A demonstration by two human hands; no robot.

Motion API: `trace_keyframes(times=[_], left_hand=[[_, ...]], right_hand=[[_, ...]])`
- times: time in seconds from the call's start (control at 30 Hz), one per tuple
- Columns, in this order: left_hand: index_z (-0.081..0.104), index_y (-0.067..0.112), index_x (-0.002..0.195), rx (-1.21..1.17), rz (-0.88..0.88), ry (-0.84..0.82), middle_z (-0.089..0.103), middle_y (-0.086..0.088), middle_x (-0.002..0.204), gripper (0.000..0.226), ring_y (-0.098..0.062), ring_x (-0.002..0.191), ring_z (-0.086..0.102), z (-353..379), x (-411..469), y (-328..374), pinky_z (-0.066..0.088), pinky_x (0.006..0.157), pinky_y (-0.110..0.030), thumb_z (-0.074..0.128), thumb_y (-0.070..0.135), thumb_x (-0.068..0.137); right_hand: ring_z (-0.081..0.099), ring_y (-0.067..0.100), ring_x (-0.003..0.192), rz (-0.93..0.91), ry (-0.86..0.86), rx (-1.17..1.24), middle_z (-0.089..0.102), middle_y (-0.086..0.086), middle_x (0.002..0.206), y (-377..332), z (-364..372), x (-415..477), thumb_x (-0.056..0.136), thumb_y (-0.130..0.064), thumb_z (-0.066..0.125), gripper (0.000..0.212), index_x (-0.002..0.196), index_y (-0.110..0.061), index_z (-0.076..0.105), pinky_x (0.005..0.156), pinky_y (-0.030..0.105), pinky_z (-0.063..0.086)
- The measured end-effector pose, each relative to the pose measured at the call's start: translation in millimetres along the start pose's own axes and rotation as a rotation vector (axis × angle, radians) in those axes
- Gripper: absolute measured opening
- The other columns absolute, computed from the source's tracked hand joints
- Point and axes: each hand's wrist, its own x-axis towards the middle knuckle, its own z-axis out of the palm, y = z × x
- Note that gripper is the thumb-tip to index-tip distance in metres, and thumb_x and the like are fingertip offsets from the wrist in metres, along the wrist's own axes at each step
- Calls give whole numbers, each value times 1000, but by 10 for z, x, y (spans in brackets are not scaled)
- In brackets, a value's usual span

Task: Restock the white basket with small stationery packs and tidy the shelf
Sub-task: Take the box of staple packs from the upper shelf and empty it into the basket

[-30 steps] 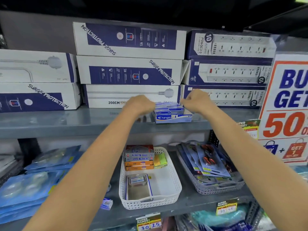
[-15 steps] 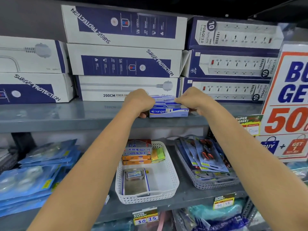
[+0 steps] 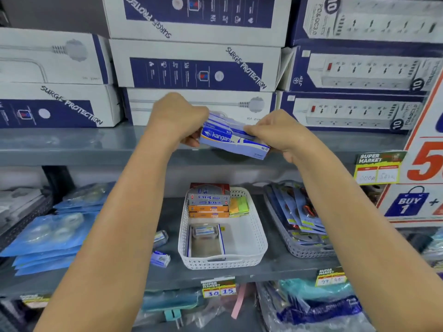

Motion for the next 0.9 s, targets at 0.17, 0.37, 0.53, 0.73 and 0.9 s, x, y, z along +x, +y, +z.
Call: trace_keyframes(times=[0.17,0.37,0.53,0.73,0.9], left_hand=[[57,4,61,-17,46,130,50,6,33,19,-12,30,50,-253,-256,-162,43,33,-19,58,13,77],[64,-10,71,-4,71,192,51,4,34,29,-9,28,48,-409,-625,-457,37,32,-16,58,18,79],[64,-13,78,-65,60,208,57,1,40,32,-11,31,53,-424,-809,-633,38,32,-17,59,18,82],[63,-9,70,-75,92,197,57,-24,57,31,-21,38,53,-345,-1004,-829,40,36,-22,57,19,81],[62,-5,65,-3,119,150,56,-27,53,33,-24,37,54,-226,-1140,-1038,50,39,-35,56,23,81]], right_hand=[[45,13,47,-60,-40,56,50,10,57,-98,201,-277,89,-29,63,27,73,-8,57,54,19,35],[45,4,41,-147,18,99,54,2,47,-109,367,-563,87,-26,67,35,79,7,67,47,16,37],[59,13,61,-214,40,121,72,18,79,-89,454,-801,86,-28,68,31,86,3,72,62,31,48],[52,4,56,-191,90,144,61,-3,63,53,501,-953,82,-29,72,16,74,-16,69,62,23,45],[57,9,64,-113,65,140,73,17,79,330,629,-1062,80,-25,74,22,79,-3,73,69,32,51]])
